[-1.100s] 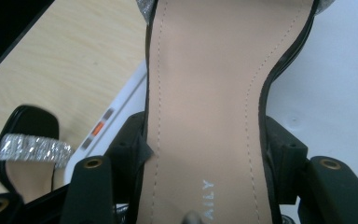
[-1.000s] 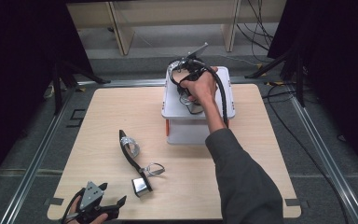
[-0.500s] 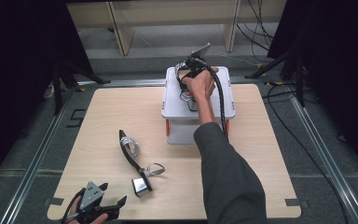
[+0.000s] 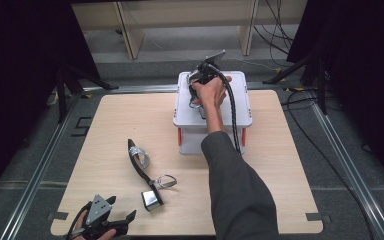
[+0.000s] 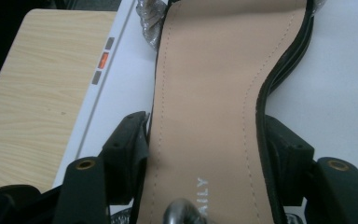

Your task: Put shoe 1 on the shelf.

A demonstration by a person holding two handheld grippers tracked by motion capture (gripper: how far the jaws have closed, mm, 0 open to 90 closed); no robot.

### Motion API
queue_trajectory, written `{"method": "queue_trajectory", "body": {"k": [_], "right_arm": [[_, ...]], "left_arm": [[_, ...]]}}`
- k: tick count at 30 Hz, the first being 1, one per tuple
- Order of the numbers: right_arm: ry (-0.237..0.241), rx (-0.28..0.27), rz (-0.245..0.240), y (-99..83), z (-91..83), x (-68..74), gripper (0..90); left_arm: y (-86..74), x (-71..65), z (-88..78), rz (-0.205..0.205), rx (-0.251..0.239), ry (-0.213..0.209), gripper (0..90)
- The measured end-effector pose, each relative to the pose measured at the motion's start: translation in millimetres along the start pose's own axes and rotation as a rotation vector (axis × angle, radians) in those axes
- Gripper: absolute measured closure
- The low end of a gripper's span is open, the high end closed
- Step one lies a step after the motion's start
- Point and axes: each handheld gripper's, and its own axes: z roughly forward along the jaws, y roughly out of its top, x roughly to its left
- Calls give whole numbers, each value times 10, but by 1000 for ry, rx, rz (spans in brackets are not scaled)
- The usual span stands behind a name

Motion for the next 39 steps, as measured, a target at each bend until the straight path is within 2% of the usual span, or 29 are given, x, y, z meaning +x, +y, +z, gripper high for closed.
{"method": "queue_trajectory", "body": {"k": [2,4,5,6,7,8,9,13,14,15,16,17,18,19,20,21,22,23,25,26,27,28,29,31,33,34,35,36,39], "right_arm": [[13,3,20,-1,-22,13,322],[31,9,16,4,-50,4,299],[43,13,38,2,-60,7,290],[52,12,19,3,-78,-19,290],[55,11,26,3,-98,-26,285],[61,-7,12,5,-118,-38,285],[71,-13,40,10,-153,-25,278],[80,-29,22,35,-261,-28,266],[101,-67,25,65,-356,-17,283],[124,-85,24,73,-388,-16,296],[128,-100,0,87,-433,-17,288],[137,-123,-29,97,-475,-24,288],[152,-135,-27,108,-530,-9,288],[152,-135,-27,108,-530,-9,288],[172,-160,-65,120,-623,-16,289],[172,-160,-65,120,-623,-16,289],[207,-165,-67,108,-702,-12,288],[213,-178,-85,99,-724,-21,288],[233,-186,-105,81,-758,-27,290],[260,-191,-150,19,-812,-37,294],[275,-190,-165,-21,-836,-44,294],[286,-190,-186,-63,-861,-54,293],[303,-181,-198,-108,-897,-57,293],[317,-191,-214,-157,-934,-66,293],[330,-177,-245,-344,-1045,-83,292],[352,-180,-271,-409,-1068,-95,292],[352,-180,-271,-409,-1068,-95,292],[374,-182,-289,-485,-1090,-98,292],[420,-187,-374,-806,-1207,-115,293]], "left_arm": [[5,3,-1,-3,0,2,159],[-2,0,5,-2,2,1,160],[-3,-4,3,-4,3,2,159],[0,-1,5,-1,0,1,159],[3,4,4,1,2,3,159],[5,21,0,23,17,9,159],[-1,5,3,5,12,6,159],[2,12,1,11,14,9,160],[3,25,-3,31,24,13,160],[3,25,-3,31,24,13,160],[-4,-1,2,-1,4,5,160],[2,10,-1,9,7,8,159],[7,37,-4,41,22,12,159],[7,37,-4,41,22,12,160],[-2,23,-4,26,24,13,160],[-2,23,-4,26,24,13,160],[3,29,-6,33,23,13,159],[0,11,-1,3,9,10,159],[-1,11,1,1,11,9,159],[-7,2,0,-3,15,13,160],[-7,2,0,-3,15,13,159],[-2,16,3,15,22,17,159],[-3,5,6,-1,18,16,160],[-5,9,14,3,14,11,160],[-5,15,13,3,15,12,159],[-3,22,11,9,22,15,159],[-3,22,11,9,22,15,159],[-5,16,19,-2,14,13,159],[-6,29,14,10,27,21,159]]}}
